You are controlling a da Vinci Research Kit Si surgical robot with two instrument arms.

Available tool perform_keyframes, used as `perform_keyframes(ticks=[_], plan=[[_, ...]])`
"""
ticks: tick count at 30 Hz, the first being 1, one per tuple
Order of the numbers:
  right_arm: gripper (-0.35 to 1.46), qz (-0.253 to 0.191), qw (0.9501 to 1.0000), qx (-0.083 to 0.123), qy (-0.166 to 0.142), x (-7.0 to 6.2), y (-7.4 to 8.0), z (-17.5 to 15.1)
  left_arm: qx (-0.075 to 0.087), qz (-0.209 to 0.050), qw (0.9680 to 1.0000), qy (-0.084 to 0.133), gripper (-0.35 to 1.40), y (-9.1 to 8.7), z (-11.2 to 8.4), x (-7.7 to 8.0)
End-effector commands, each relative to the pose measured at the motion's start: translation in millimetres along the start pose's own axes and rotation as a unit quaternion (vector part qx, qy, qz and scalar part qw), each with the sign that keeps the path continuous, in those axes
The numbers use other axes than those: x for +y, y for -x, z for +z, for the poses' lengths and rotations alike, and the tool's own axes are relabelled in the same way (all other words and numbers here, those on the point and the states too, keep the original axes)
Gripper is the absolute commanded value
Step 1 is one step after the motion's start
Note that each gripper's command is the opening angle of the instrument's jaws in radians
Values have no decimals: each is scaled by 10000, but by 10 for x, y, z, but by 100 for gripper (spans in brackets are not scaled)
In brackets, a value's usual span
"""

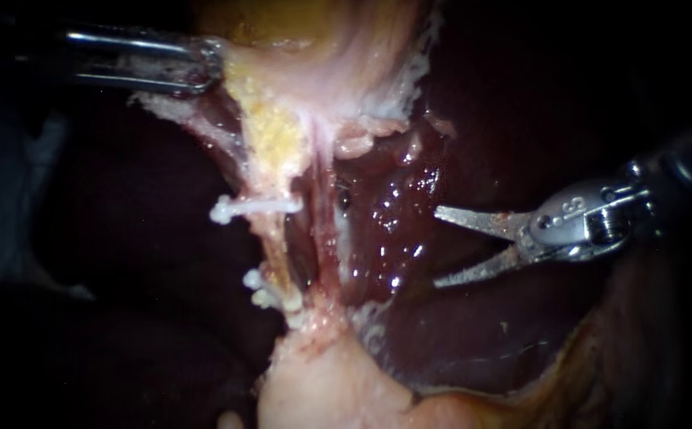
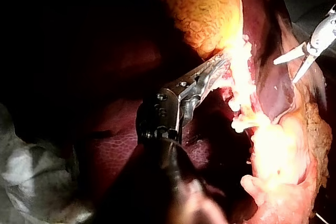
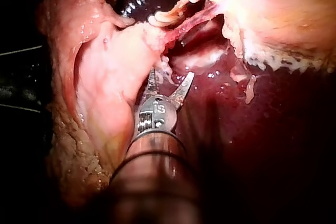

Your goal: Go to the cutting position left tube

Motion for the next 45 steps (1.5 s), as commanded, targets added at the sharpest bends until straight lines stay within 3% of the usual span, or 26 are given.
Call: perform_keyframes(ticks=[1,12,20,26,35,45], plan=[[145,0,10000,19,-53,-1,-2,1,17,1,10000,7,-35,0,-1,2],[145,155,9977,372,-542,-30,-47,32,36,15,10000,-31,-35,7,6,5],[143,276,9955,524,-736,-34,-69,58,44,18,10000,-49,-35,9,10,7],[143,322,9950,528,-781,-31,-67,81,45,19,10000,-51,-35,10,10,7],[143,401,9944,523,-821,-17,-50,107,43,26,10000,-45,-35,12,12,7],[136,447,9904,593,-1167,-2,-47,130,44,29,10000,-47,-35,13,13,6]])
